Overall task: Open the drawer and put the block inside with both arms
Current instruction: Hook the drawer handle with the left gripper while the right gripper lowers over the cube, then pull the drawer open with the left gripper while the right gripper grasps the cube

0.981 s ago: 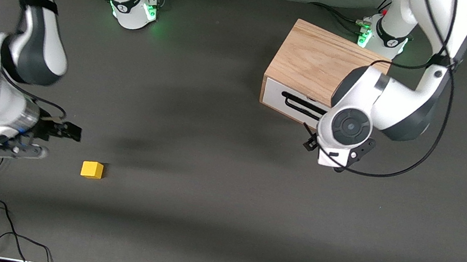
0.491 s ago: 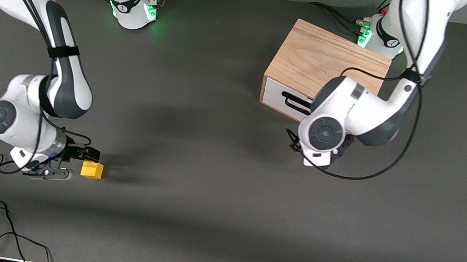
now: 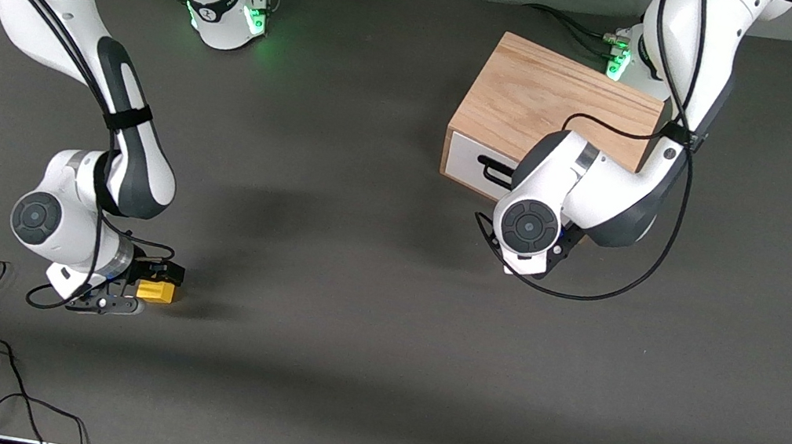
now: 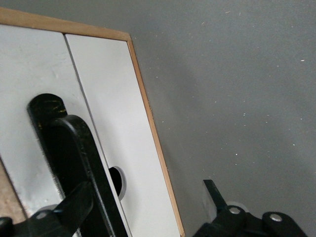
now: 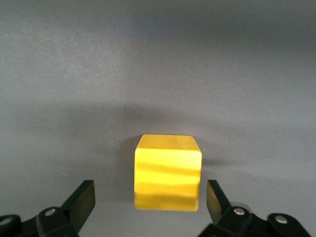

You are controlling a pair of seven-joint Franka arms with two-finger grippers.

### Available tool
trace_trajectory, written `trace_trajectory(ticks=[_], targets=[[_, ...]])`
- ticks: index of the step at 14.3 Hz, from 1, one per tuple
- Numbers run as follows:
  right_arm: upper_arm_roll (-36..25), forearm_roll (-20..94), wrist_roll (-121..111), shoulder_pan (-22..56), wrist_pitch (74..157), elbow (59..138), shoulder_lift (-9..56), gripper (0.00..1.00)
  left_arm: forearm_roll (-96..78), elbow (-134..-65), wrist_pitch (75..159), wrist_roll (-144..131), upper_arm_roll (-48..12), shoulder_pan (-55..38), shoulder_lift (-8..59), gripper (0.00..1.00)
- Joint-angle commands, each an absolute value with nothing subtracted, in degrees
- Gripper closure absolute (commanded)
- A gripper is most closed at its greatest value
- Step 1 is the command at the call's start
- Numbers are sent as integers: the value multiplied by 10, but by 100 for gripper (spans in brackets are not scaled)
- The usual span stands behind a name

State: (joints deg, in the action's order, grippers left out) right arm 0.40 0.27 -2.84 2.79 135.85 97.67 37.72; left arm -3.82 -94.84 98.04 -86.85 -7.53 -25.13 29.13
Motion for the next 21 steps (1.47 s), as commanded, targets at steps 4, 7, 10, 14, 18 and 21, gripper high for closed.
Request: trace_trajectory(ticks=[4, 7, 10, 14, 18, 21], targets=[[0, -8, -28, 29, 1364, 959, 400, 0, -39, -974, 984, -882, -69, -260, 300, 0], [0, -8, -28, 28, 1364, 958, 400, 0, -37, -970, 1010, -874, -69, -260, 304, 0], [-1, -8, -28, 28, 1364, 951, 402, 0, -29, -955, 1058, -872, -69, -260, 312, 0], [0, -7, -27, 28, 1363, 946, 403, 0, 15, -926, 1073, -868, -69, -260, 313, 0], [0, -8, -30, 28, 1363, 946, 403, 11, 40, -891, 1077, -781, -67, -255, 313, 0], [0, -8, -31, 28, 1363, 946, 404, 20, 52, -875, 1089, -773, -66, -254, 314, 0]])
